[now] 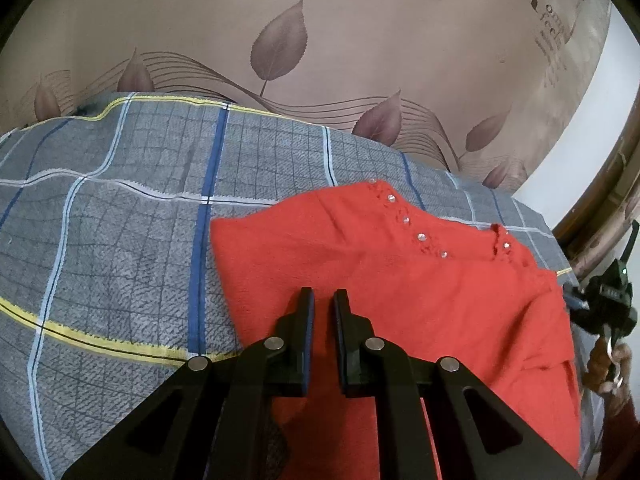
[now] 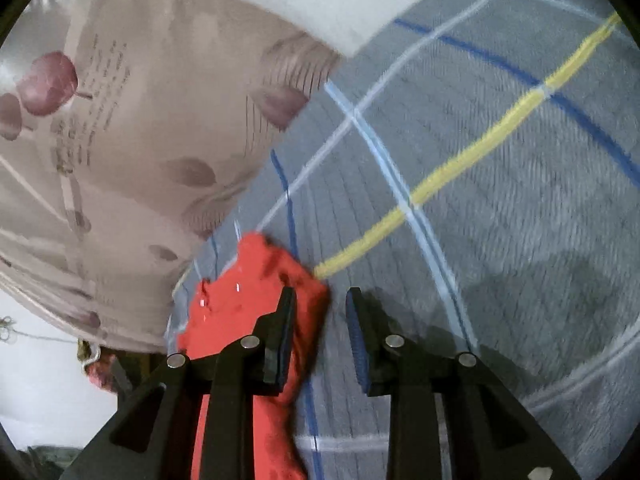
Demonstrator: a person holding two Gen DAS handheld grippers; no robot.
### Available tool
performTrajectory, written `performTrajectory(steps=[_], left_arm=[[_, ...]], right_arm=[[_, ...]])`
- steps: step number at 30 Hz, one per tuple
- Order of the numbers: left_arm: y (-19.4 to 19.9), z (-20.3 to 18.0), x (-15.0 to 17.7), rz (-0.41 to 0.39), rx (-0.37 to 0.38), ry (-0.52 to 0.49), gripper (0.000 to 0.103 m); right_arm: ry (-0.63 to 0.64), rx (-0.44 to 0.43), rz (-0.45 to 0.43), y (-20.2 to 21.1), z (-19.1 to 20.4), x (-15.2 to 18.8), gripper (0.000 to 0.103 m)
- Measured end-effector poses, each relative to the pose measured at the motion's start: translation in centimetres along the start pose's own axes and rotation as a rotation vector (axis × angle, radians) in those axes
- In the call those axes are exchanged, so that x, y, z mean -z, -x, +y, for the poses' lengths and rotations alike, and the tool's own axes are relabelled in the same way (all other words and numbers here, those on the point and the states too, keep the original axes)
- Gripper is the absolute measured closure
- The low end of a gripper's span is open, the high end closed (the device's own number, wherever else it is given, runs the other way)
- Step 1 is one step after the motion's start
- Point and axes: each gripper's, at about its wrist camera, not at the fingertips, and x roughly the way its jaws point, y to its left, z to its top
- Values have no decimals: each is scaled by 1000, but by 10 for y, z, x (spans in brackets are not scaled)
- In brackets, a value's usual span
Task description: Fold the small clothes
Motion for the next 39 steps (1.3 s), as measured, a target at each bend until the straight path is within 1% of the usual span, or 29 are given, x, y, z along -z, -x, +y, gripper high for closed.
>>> performTrajectory(steps=[3, 6, 7, 10, 11, 12, 14, 15, 18, 20, 21, 23, 26, 27, 28, 29, 31, 33, 35, 37, 39], left_arm=[[0, -1, 0, 0, -3, -1, 92], [0, 0, 0, 0, -4, 0, 92], [0, 0, 0, 0, -3, 0, 92], [0, -1, -1, 0, -1, 2, 92], [0, 0, 0, 0, 0, 3, 92], [0, -1, -1, 0, 0, 3, 92], [0, 0, -1, 0, 3, 6, 92], [0, 0, -1, 0, 5, 8, 92], [0, 1, 0, 0, 13, 16, 92], [0, 2, 0, -1, 17, 20, 92], [0, 2, 0, -1, 16, 22, 92], [0, 3, 0, -1, 20, 24, 92], [0, 4, 0, -1, 28, 32, 92], [0, 4, 0, -1, 29, 35, 92], [0, 4, -1, -1, 30, 36, 92], [0, 4, -1, -1, 31, 37, 92], [1, 4, 0, -2, 30, 37, 92], [1, 4, -1, -2, 30, 37, 92], [1, 4, -1, -2, 31, 38, 92], [1, 4, 0, -1, 31, 38, 92], [1, 5, -1, -2, 31, 38, 92]], right_arm=[[37, 30, 36, -5, 6, 11, 80], [65, 70, 33, -7, 15, 11, 79], [66, 72, 39, -10, 16, 10, 79], [58, 39, 84, -25, 20, 6, 80], [78, 53, 85, -29, 24, 5, 80], [97, 64, 81, -31, 27, 4, 83], [134, 96, 83, -35, 32, 2, 96], [150, 107, 83, -38, 34, 3, 96], [202, 151, 39, -34, 40, 3, 98], [219, 172, -11, -24, 42, -7, 99], [227, 191, -25, -21, 43, -12, 103], [238, 260, -62, -16, 43, -22, 103], [227, 213, -62, -7, 38, -33, 103], [219, 186, -50, -5, 35, -34, 103], [197, 150, -34, -3, 31, -33, 100], [174, 131, -21, 0, 28, -29, 96], [151, 111, 33, -1, 24, -18, 96], [178, 103, 89, -5, 27, 1, 96], [205, 74, 148, -13, 33, 21, 96], [227, 93, 174, -20, 39, 34, 95], [237, 110, 168, -27, 44, 39, 95]])
